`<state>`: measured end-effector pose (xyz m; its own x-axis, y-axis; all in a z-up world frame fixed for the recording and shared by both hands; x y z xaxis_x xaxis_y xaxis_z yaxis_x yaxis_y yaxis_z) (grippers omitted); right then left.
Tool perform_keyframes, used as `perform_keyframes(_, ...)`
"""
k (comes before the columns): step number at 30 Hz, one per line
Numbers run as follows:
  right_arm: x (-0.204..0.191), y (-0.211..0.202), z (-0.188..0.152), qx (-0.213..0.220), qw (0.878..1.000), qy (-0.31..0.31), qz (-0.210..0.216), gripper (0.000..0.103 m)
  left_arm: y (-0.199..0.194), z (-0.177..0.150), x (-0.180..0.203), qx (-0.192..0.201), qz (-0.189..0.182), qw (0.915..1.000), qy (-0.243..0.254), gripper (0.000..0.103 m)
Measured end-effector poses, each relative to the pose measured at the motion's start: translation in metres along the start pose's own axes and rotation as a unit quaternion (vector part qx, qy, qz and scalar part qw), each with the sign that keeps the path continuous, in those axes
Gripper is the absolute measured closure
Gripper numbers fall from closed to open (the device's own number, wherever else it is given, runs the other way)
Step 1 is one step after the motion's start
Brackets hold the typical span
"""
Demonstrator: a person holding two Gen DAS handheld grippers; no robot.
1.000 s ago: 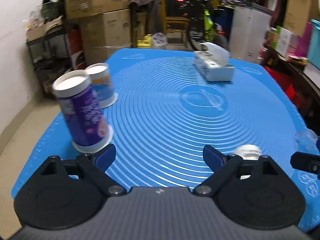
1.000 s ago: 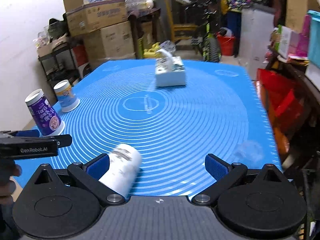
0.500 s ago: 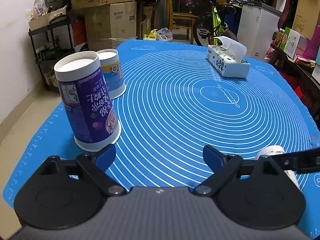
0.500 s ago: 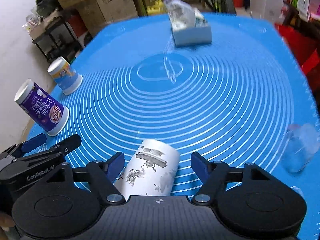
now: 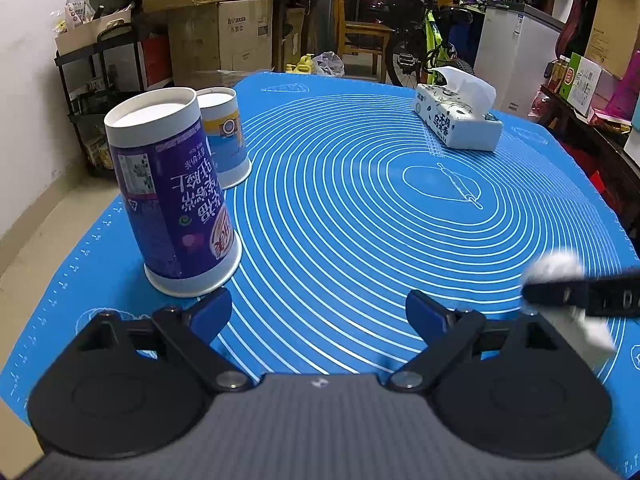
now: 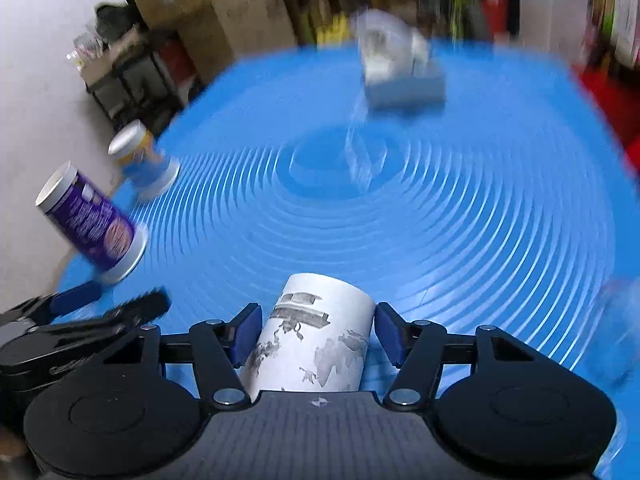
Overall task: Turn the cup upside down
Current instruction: 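Lift the white paper cup with the right gripper and rotate it rim-down, then lower the inverted cup onto the mat and open the right gripper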
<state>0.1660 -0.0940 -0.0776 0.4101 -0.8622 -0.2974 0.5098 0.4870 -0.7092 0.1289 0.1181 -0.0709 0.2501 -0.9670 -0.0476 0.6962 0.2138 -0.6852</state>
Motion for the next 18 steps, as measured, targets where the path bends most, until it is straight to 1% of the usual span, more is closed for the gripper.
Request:
perform_keyframes(1, 0.0, -0.003, 0.004, 0.03, 0.999, -0.02, -0.013, 0.039, 0.0, 0.0, 0.001, 0.0, 0.0, 1.0, 0.0, 0.01)
perform_keyframes(3, 0.0, -0.009, 0.008, 0.097, 0.992, -0.062, -0.042, 0.039, -0.001, 0.0, 0.003, 0.001, -0.001, 1.0, 0.001, 0.01)
perform_keyframes(5, 0.001, -0.011, 0.008, 0.146, 0.983, -0.098, -0.061, 0.039, -0.002, 0.0, 0.005, 0.004, -0.001, 1.0, 0.002, 0.01)
perform_keyframes(6, 0.002, -0.011, 0.007, 0.168, 0.976, -0.119, -0.076, 0.039, -0.002, 0.0, 0.005, 0.004, 0.0, 1.0, 0.003, 0.01)
perform_keyframes(7, 0.003, -0.011, 0.005, 0.181, 0.97, -0.136, -0.09, 0.039, -0.003, -0.001, 0.006, 0.004, 0.0, 1.0, 0.004, 0.01)
perform_keyframes(8, 0.005, -0.008, 0.002, 0.186, 0.966, -0.149, -0.103, 0.039, -0.003, -0.001, 0.007, 0.004, -0.001, 1.0, 0.006, 0.01)
perform_keyframes(9, 0.008, -0.008, -0.001, 0.185, 0.964, -0.157, -0.108, 0.038, -0.003, -0.002, 0.008, 0.004, -0.001, 1.0, 0.007, 0.01)
perform_keyframes(10, 0.011, -0.008, -0.004, 0.19, 0.963, -0.162, -0.105, 0.039, -0.003, -0.002, 0.009, 0.005, -0.002, 1.0, 0.008, 0.01)
perform_keyframes(12, 0.011, -0.014, -0.011, 0.191, 0.965, -0.163, -0.077, 0.041, -0.004, -0.004, 0.01, 0.005, -0.004, 0.9999, 0.011, 0.01)
perform_keyframes(18, 0.006, -0.026, -0.032, 0.177, 0.966, -0.175, -0.076, 0.042, -0.011, -0.009, 0.02, 0.005, -0.019, 0.9996, 0.018, 0.01)
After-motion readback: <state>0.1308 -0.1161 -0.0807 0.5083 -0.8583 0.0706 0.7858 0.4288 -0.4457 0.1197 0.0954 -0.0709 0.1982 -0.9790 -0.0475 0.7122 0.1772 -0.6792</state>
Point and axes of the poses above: each gripper's, at about its wrist camera, not at the fingertips, and y roughly the way its jaws point, x to its right, z to its top, the point moved 7 cm from there along y, roughly the way its jaws point, and after that the axes turned 7 degrees about z, right-handed, at the moved point
